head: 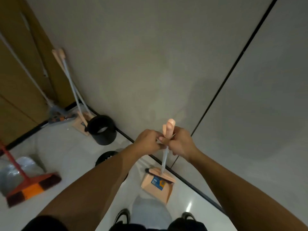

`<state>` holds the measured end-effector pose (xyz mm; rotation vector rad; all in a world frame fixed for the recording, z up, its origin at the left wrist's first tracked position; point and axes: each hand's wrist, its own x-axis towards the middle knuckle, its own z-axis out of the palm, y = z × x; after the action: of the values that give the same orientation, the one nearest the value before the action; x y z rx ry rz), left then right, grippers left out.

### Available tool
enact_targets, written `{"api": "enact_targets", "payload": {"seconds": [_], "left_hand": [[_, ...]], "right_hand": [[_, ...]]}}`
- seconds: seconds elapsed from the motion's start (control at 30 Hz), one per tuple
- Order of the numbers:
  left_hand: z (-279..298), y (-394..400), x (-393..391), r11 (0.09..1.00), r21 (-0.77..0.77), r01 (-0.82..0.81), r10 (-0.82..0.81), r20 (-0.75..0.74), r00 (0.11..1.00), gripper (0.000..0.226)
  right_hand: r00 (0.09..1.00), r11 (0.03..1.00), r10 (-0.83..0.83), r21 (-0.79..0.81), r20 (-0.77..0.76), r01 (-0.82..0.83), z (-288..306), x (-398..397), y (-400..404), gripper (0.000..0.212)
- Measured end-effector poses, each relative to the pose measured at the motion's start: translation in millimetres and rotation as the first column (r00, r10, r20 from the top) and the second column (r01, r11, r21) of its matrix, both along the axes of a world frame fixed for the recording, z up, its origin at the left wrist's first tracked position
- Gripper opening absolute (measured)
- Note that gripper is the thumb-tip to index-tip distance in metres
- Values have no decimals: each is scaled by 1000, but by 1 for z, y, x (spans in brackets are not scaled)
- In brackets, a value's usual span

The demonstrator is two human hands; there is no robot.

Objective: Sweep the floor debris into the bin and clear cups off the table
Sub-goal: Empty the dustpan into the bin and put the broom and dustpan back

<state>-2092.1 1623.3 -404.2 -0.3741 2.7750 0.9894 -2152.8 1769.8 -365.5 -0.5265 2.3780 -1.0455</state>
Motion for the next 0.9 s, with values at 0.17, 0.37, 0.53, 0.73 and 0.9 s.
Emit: {"api": "enact_targets", "payload": {"seconds": [0.17, 0.37, 0.53, 0.73, 0.9], "left_hand": [[-18, -31, -2, 986, 5, 166, -166, 86, 982, 35], [-28, -43, -9, 980, 11, 198, -198, 105, 975, 34], [-43, -29, -27, 981, 190, 47, -73, 129, 989, 31], [-58, -15, -55, 959, 252, -130, 80, 200, 977, 36], [-73, 0, -57, 952, 285, -108, 23, 288, 957, 43]], "right_hand": [[947, 949, -314, 12, 59, 314, -9, 13, -3, 26], [851, 857, -514, 30, 106, 514, -8, 16, 3, 29], [885, 885, -462, 108, 64, 454, -19, 10, 15, 34], [697, 773, -571, -3, 434, 635, -61, -19, 22, 28], [650, 822, -362, -100, 668, 561, -95, -65, 11, 38]]}}
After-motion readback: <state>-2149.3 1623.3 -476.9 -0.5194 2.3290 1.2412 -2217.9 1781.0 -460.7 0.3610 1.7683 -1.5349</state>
